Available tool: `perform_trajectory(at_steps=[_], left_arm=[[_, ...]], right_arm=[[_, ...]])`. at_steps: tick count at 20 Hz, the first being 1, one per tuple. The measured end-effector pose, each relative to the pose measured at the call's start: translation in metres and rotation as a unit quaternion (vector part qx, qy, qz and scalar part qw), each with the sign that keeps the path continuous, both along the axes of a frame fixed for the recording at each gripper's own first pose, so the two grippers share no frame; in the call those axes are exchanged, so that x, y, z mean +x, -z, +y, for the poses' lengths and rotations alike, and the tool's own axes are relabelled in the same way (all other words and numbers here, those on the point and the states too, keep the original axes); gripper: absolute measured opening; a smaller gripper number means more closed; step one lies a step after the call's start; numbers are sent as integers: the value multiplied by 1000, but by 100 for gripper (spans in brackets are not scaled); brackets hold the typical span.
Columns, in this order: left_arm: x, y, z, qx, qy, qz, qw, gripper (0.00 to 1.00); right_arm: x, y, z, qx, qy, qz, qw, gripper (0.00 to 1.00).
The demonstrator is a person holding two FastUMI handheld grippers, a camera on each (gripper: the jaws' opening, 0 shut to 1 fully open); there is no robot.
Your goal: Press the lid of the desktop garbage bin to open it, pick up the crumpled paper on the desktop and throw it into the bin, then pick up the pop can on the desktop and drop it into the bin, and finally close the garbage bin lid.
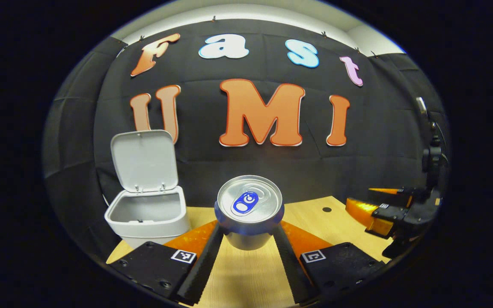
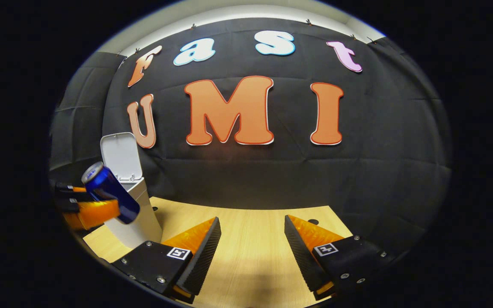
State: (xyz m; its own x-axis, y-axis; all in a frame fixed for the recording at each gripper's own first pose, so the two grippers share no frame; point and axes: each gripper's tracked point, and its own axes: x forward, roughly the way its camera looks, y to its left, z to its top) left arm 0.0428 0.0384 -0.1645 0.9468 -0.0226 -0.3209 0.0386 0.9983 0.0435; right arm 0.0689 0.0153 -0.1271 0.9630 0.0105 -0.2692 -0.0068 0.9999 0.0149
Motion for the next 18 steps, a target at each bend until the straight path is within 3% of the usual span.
perform_trajectory(at_steps=[8,16,17,18], left_arm=[[-22,-45,82,-1,-86,-19,996,74],[0,-51,162,35,-126,-20,991,74],[5,-51,170,38,-127,-22,991,77],[11,-49,178,41,-129,-21,991,74]], right_arm=[[17,0,47,5,-44,-3,999,89],[23,3,53,-1,-25,-1,1000,89],[24,3,53,-3,-21,0,1000,89],[25,5,52,-4,-16,1,1000,89]])
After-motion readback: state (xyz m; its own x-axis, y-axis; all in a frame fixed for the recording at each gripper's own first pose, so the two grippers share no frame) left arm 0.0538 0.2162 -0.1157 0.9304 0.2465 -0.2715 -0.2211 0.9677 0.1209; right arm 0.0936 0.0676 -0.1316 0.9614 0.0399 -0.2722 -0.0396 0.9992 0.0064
